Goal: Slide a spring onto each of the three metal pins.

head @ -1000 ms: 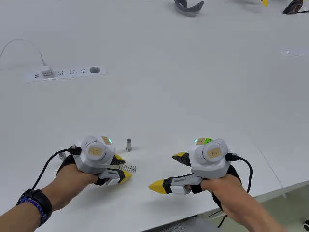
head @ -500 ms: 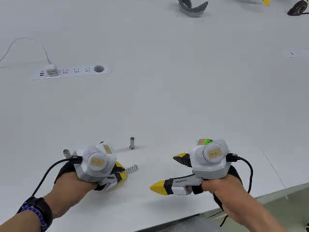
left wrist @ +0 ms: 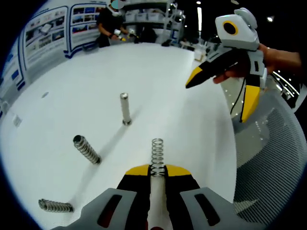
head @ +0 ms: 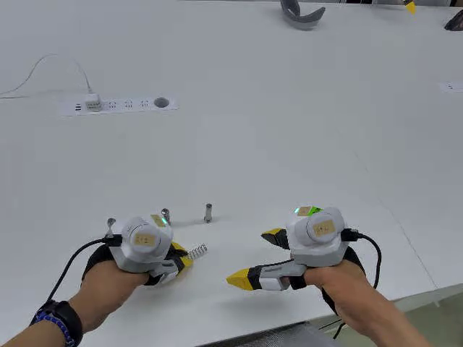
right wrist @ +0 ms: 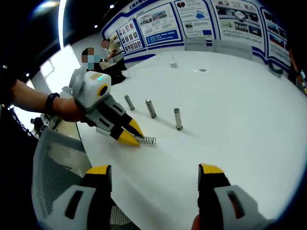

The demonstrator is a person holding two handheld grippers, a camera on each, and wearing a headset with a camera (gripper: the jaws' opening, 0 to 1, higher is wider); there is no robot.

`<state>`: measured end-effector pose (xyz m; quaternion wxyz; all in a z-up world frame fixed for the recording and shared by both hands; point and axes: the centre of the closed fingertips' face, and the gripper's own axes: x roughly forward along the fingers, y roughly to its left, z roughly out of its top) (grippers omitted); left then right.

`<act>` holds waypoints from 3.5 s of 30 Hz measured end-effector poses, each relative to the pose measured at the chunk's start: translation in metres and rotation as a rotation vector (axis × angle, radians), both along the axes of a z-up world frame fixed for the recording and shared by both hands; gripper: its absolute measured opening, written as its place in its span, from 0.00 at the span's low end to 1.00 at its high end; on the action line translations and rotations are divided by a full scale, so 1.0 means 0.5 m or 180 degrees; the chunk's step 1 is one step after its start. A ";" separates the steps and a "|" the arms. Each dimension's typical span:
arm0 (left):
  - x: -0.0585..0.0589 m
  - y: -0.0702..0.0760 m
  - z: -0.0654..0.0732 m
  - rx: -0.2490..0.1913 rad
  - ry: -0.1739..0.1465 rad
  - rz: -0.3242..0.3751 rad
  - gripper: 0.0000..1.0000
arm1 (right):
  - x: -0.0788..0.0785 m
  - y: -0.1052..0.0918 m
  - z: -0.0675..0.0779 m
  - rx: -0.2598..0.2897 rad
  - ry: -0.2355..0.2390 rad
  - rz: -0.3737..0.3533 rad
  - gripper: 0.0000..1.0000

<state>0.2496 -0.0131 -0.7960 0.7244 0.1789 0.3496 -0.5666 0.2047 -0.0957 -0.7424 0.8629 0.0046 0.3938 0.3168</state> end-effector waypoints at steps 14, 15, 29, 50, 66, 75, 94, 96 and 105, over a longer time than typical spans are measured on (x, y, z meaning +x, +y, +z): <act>-0.001 0.082 0.031 -0.0100 0.0024 0.0272 0.10 | 0.003 0.029 0.003 0.0062 0.0019 0.0079 0.74; 0.000 0.089 0.035 -0.0115 0.0020 0.0307 0.10 | 0.003 0.033 0.003 0.0065 0.0021 0.0094 0.74; -0.004 0.144 0.083 -0.0234 -0.0062 0.0476 0.10 | 0.021 0.096 0.021 0.0263 -0.0003 0.0199 0.72; -0.026 0.167 0.144 -0.0363 -0.0201 0.0397 0.10 | 0.044 0.207 0.066 0.0725 0.0009 0.0377 0.54; -0.051 0.127 0.170 -0.0454 -0.0241 0.0181 0.10 | 0.049 0.250 0.083 0.0990 0.0118 0.0476 0.38; -0.071 0.105 0.181 -0.0513 -0.0250 0.0057 0.10 | 0.037 0.260 0.085 0.1123 0.0229 0.0527 0.29; -0.076 0.090 0.198 -0.0517 -0.0333 -0.0128 0.10 | 0.032 0.258 0.124 0.1321 0.0279 0.0609 0.13; -0.076 0.088 0.199 -0.0510 -0.0339 -0.0148 0.10 | 0.031 0.258 0.125 0.1305 0.0268 0.0646 0.13; -0.073 0.080 0.209 -0.0558 -0.0328 -0.0232 0.10 | 0.030 0.261 0.141 0.1051 0.0162 0.0905 0.12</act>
